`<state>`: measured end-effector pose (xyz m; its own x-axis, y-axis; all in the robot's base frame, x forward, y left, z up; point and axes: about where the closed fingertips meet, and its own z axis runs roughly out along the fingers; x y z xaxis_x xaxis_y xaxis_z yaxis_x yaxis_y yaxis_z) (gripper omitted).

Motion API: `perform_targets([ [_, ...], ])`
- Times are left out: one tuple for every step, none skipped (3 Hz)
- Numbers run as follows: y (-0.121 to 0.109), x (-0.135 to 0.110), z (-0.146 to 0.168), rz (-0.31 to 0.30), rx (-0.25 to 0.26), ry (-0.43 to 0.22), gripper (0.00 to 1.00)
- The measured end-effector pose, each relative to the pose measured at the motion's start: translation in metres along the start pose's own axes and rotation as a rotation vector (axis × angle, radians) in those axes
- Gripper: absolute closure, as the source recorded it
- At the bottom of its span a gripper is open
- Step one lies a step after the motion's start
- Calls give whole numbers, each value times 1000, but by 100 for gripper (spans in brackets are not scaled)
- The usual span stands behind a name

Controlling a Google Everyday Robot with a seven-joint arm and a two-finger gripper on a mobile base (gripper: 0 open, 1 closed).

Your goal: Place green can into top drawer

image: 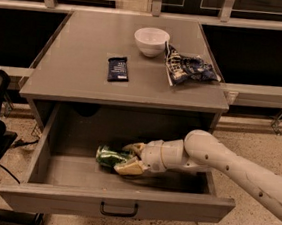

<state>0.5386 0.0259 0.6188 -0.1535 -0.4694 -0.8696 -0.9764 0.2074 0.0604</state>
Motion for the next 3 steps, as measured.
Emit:
perform_targets([
  [0,0,0,0,0,0,27],
  [0,0,0,0,0,0,4],
  [0,0,0,0,0,0,0],
])
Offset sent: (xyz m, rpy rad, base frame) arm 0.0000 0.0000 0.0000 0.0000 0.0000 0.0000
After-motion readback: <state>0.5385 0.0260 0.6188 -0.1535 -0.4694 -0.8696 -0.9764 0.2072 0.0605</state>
